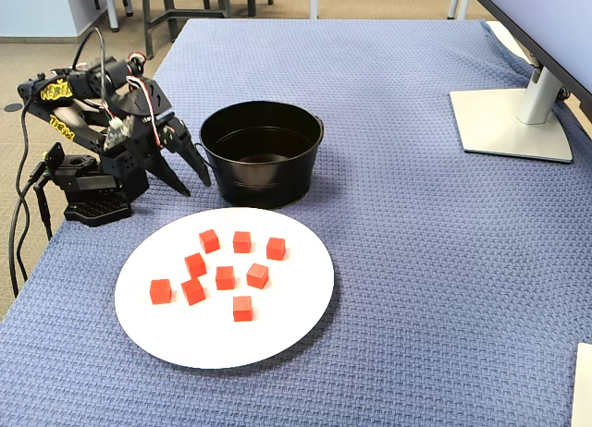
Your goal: Pick up the red cubes from the white plate and place them in the black recipient
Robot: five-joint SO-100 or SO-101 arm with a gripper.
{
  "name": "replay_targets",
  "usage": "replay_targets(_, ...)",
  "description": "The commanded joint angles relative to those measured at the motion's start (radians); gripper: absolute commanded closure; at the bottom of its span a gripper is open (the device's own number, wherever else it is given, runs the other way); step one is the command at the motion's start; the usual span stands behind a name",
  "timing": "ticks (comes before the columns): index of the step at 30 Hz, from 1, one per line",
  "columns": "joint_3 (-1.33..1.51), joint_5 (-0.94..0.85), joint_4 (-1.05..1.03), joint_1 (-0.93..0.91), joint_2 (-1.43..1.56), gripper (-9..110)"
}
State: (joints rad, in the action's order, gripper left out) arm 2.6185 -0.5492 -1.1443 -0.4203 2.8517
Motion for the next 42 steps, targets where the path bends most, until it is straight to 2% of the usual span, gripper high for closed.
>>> replay_targets(1,-0.133,-0.152,-0.072,-0.020,-0.064,83)
replay_targets(6,-0.127,-0.462,0.028,-0.072,-0.221,79)
replay_targets(12,-0.255,-0.577,0.051,-0.117,-0.508,80)
replay_targets(24,-0.411,-0.615,0.080,-0.239,-0.822,81)
replay_targets(27,-0.403,-0.650,0.146,-0.270,-0.882,81)
replay_targets(33,-0.380,-0.692,0.235,-0.252,-0.936,82)
replay_targets(42,-0.445,-0.646,0.204,-0.176,-0.985,82)
